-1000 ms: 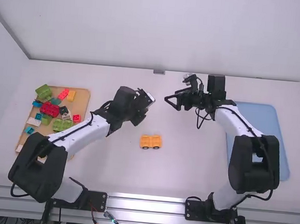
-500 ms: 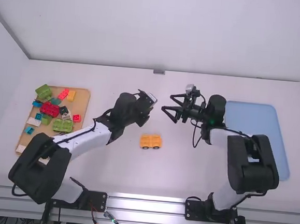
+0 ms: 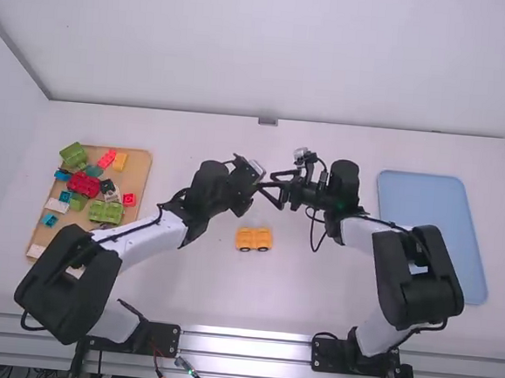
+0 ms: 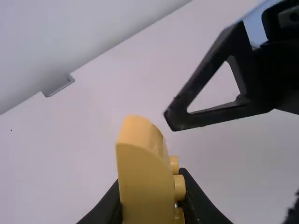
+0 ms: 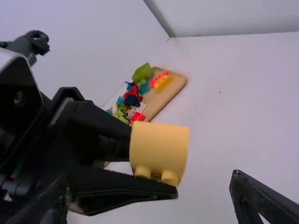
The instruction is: Assemble lego blocks to make yellow taxi
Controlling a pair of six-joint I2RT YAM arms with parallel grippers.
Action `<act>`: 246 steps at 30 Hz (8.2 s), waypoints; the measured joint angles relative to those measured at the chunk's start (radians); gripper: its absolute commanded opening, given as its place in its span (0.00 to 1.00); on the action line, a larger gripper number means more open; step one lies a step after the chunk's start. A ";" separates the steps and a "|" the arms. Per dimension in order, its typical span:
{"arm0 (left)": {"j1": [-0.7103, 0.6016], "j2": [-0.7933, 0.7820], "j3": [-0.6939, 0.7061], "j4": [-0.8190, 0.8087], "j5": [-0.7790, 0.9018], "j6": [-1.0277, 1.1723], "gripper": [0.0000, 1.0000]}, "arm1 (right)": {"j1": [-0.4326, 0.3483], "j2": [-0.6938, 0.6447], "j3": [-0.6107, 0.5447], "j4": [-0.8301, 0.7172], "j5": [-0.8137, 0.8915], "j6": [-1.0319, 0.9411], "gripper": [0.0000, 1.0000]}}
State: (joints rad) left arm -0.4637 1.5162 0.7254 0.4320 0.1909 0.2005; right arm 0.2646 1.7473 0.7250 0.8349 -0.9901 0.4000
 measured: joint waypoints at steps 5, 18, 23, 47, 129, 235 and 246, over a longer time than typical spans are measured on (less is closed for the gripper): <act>-0.014 0.000 0.000 -0.008 0.000 0.000 0.02 | 0.017 0.000 0.002 0.000 0.029 0.001 0.75; -0.034 0.000 0.000 0.002 0.018 -0.021 0.02 | 0.039 0.000 0.002 -0.005 0.108 0.018 0.39; -0.034 0.000 -0.001 0.006 0.010 -0.021 0.09 | 0.044 0.000 0.003 -0.002 0.106 0.029 0.23; 0.031 0.000 -0.001 -0.044 -0.015 -0.092 0.99 | -0.029 -0.025 0.159 -0.720 0.363 -0.086 0.00; 0.251 0.000 -0.001 -0.004 -0.133 -0.235 0.99 | 0.013 -0.089 0.010 -1.061 0.703 1.237 0.99; 0.233 0.315 -0.105 -0.029 0.815 0.708 0.99 | -0.278 0.310 0.169 -1.210 0.057 -2.021 0.25; 0.230 0.315 -0.106 -0.030 0.815 0.720 0.99 | -0.279 0.310 0.169 -1.214 0.000 -2.023 0.22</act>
State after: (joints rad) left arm -0.2340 1.8309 0.6197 0.4019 1.0061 0.9207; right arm -0.0143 2.0571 0.8936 -0.3794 -0.9897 -1.6234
